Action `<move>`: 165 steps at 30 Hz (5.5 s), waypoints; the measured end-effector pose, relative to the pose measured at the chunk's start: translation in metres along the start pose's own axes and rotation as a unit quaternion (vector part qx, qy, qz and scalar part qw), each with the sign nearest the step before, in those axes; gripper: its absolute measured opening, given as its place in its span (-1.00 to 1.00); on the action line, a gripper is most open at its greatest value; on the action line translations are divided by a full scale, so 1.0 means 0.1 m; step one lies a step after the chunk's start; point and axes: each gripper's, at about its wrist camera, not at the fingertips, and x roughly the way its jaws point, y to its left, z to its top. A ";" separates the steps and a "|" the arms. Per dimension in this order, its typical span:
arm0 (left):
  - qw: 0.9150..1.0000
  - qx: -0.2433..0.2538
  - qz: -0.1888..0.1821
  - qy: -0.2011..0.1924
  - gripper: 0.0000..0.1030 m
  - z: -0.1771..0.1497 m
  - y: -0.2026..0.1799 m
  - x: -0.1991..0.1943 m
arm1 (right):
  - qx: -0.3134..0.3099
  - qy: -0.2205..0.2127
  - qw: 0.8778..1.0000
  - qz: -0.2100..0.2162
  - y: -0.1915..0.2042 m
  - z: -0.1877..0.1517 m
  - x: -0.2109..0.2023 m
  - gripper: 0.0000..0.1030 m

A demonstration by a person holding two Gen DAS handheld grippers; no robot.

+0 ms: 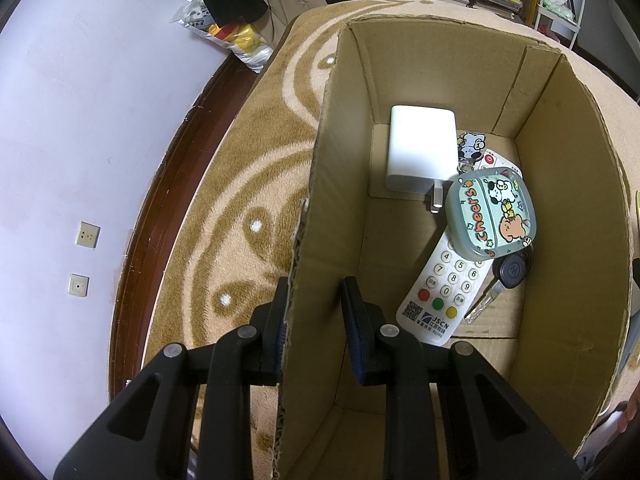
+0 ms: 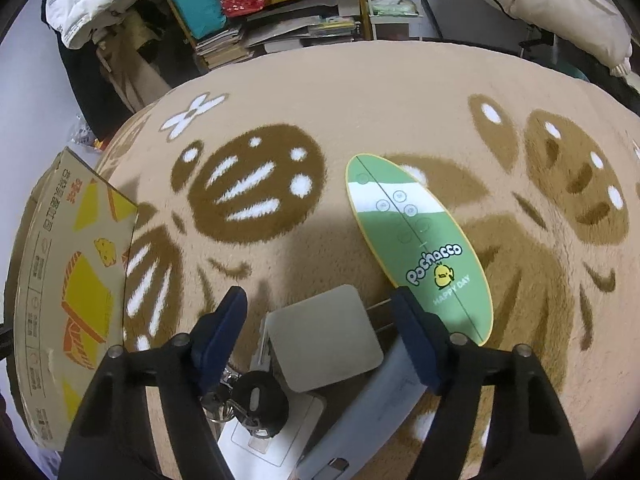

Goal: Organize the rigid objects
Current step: 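Return the right tool to the items and grasp the white square charger, then carry the white square charger into the box with the right tool and release, then move the right tool back to the items and grasp the bunch of keys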

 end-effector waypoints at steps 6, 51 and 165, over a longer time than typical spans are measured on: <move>1.000 0.000 0.000 0.000 -0.54 0.00 0.00 0.00 | -0.016 0.006 1.000 -0.012 0.05 -0.02 0.05 0.48; 1.000 0.002 0.001 0.002 -0.54 -0.02 0.00 -0.01 | -0.059 -0.071 0.995 0.043 0.55 0.12 -0.36 0.35; 1.000 0.003 0.005 0.002 -0.54 0.00 -0.04 -0.04 | -0.165 0.043 0.985 0.002 0.73 -0.57 0.08 -0.39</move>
